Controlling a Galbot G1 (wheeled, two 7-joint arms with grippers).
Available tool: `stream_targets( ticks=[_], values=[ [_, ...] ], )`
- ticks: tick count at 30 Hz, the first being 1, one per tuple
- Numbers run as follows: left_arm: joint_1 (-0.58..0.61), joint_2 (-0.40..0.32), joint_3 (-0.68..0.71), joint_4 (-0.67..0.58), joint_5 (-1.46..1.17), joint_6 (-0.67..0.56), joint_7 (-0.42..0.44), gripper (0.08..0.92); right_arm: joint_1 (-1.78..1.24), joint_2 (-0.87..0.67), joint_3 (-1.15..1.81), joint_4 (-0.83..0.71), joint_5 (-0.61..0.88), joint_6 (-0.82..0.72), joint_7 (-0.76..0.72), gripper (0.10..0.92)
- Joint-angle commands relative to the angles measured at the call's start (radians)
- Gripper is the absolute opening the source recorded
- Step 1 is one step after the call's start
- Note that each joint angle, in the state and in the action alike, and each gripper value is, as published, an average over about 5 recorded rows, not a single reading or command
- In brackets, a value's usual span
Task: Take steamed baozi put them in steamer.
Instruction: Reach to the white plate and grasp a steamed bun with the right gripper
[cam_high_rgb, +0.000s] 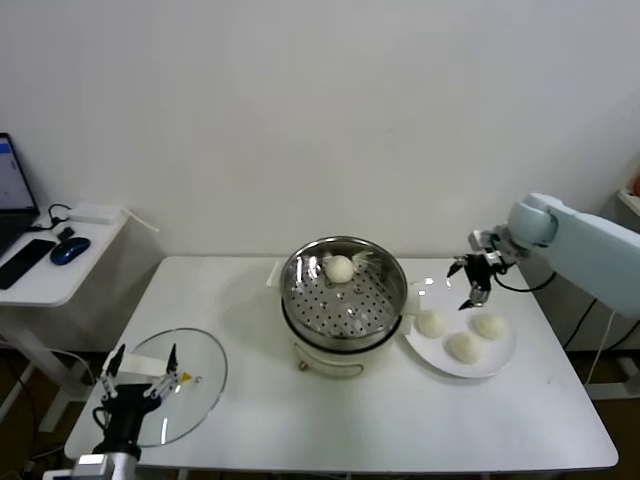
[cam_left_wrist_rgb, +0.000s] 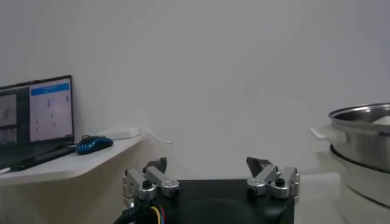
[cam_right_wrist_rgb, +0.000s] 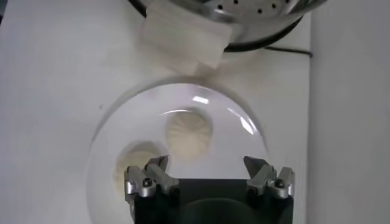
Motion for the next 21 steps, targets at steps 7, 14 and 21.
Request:
stream_targets(
  ticks=[7,14,21],
  values=[
    [0.006,0.01,-0.01,0.017,-0.008,-0.004,0.0,0.823,-0.137,0.155,0.054,-0.164,-0.025,-0.041,0.019,0.823],
    [-0.001,0.008,-0.006,0.021,-0.006,-0.003,0.0,0.823,-0.151,0.206,0.081,-0.258,-0.069,-0.019,0.014,0.823],
    [-0.008,0.006,-0.005,0.019,-0.005,0.002,0.0,0.823,-0.165,0.22,0.099,-0.286,-0.092,-0.013,0.005,0.823]
  ],
)
